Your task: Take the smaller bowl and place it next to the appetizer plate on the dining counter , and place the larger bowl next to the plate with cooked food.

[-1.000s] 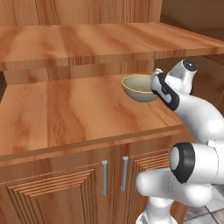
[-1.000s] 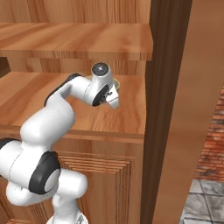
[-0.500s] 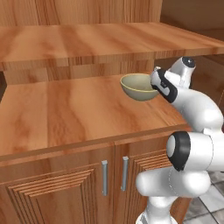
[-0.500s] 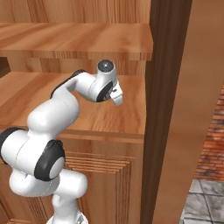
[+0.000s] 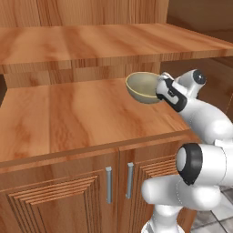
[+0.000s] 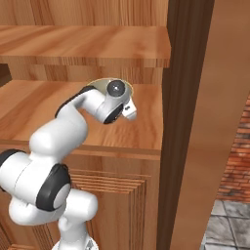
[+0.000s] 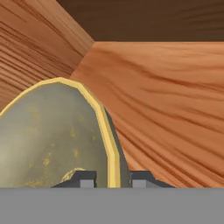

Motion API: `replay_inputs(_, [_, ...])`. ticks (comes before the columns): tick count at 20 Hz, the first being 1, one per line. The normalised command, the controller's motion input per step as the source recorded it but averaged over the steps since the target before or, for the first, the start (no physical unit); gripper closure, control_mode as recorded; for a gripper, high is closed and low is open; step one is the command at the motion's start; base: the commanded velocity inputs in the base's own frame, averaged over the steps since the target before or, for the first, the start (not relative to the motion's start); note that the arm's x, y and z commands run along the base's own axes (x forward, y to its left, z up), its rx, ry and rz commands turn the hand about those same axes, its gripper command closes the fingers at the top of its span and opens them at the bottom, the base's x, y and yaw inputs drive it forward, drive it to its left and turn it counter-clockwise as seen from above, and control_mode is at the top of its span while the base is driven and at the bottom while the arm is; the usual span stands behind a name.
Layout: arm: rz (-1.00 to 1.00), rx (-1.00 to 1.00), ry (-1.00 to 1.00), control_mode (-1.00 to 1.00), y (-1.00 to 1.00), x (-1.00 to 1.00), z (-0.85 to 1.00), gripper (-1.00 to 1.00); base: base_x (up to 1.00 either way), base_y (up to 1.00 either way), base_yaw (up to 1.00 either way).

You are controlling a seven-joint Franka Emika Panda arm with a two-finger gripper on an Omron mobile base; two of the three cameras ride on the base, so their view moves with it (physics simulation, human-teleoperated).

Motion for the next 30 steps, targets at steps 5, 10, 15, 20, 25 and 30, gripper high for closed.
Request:
replay_inputs(5, [-0.02,0.11,-0.22,-1.00,0.00,-0.56,0.14,1.00,0.00,0.00,0.00])
replay_inputs(10, [0.00,0.24,-0.02,-1.00,0.00,-1.00,0.56,1.00,0.00,0.00,0.00])
replay_inputs(15, [-0.03,0.21,0.09,-1.00,0.01,-1.00,0.72,1.00,0.00,0.00,0.00])
replay_inputs(20, [-0.18,0.07,0.23,-1.00,0.15,-1.00,0.46,1.00,0.00,0.00,0.00])
replay_inputs(25, [-0.23,-0.01,0.20,-1.00,0.46,-1.00,0.01,1.00,0.00,0.00,0.00])
replay_inputs(30, [-0.10,-0.04,0.11,-1.00,0.55,-1.00,0.00,1.00,0.00,0.00,0.00])
